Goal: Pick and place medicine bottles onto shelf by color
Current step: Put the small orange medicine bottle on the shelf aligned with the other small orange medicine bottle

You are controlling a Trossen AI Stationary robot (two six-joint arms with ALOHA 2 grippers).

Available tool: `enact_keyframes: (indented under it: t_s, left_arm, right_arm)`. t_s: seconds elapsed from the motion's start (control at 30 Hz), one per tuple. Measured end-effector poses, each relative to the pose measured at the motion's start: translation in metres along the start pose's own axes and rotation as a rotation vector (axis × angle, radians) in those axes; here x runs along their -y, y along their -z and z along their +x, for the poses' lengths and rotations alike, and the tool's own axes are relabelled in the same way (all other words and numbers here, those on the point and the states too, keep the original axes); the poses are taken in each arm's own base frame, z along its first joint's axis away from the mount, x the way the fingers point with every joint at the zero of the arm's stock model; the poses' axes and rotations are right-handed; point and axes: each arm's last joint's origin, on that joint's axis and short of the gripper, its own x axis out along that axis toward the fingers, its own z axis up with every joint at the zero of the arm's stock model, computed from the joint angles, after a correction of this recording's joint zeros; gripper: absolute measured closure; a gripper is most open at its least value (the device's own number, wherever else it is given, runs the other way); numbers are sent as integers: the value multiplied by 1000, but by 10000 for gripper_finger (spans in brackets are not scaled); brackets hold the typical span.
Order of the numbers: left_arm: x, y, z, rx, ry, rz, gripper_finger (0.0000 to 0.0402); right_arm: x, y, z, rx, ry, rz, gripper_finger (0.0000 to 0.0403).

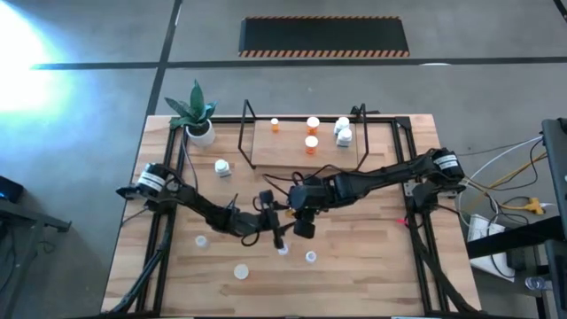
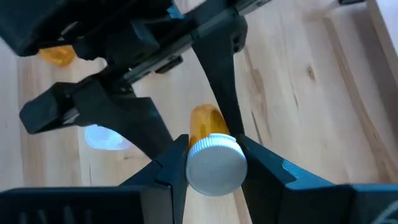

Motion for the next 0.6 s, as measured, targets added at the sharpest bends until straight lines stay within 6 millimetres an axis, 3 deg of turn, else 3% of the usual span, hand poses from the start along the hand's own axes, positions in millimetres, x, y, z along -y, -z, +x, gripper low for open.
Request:
enact_keyframes:
  t_s: [0.27,0.47,0.6]
  left_arm:
    - [0,3,-3,-8,-1,-72,334]
    - [1,4,-4,-14,16,-66,338]
    - [1,5,-4,-13,15,-74,335]
  right_arm:
    - [-1,0,0,-8,-18,-14,289]
    - [-4,2,-2,-12,-42,-69,250]
    - [-3,3,-13,-26,-64,-71,225]
